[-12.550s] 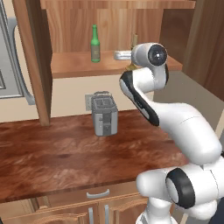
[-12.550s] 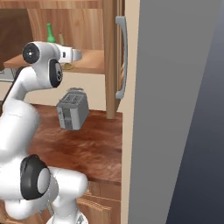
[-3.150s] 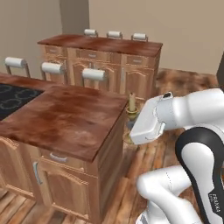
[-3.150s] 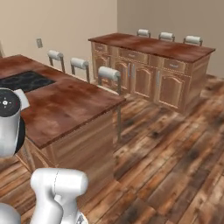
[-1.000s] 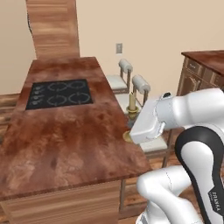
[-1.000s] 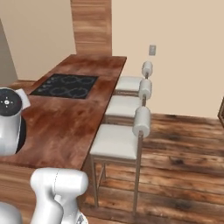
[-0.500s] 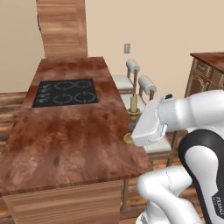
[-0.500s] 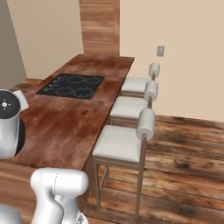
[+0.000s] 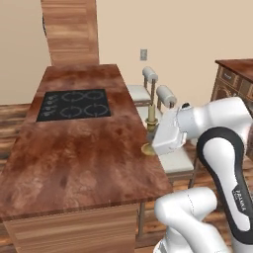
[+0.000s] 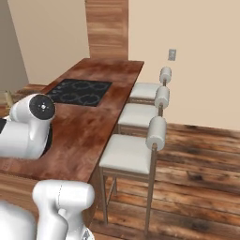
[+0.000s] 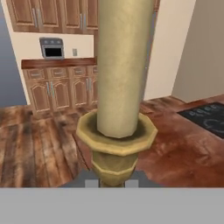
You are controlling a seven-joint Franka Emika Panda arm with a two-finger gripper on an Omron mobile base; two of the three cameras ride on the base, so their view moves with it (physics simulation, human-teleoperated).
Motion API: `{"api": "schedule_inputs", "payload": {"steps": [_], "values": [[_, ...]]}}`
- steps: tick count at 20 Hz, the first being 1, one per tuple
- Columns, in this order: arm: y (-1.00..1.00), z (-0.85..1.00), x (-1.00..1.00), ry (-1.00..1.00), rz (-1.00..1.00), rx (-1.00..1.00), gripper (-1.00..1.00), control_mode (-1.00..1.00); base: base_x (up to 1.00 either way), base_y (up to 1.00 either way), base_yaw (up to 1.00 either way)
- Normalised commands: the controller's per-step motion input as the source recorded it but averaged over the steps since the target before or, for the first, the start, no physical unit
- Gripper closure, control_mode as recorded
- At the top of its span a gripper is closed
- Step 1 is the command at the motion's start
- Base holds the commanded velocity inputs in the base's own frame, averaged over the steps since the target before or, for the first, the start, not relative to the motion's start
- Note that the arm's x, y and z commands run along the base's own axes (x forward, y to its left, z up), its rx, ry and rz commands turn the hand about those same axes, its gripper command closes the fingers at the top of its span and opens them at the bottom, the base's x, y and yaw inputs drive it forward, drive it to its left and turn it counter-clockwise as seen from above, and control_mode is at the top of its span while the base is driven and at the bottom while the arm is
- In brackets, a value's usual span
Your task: Get the candle and the beer from the cabinet and move them to the dining counter.
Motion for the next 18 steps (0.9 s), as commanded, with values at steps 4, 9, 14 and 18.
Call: {"api": "schedule_inputs", "payload": {"steps": [4,9,14,18], "values": [[-0.22,-0.39,0.84,0.00,0.14,0.00,1.00,-1.00,0.00,0.00,0.00],[-0.10,-0.41,0.78,0.00,0.13,0.00,1.00,-1.00,0.00,0.00,0.00],[-0.25,-0.38,0.60,0.00,0.11,0.00,1.00,-1.00,0.00,0.00,0.00],[-0.38,-0.36,0.48,0.00,0.08,0.00,1.00,-1.00,0.00,0.00,0.00]]}}
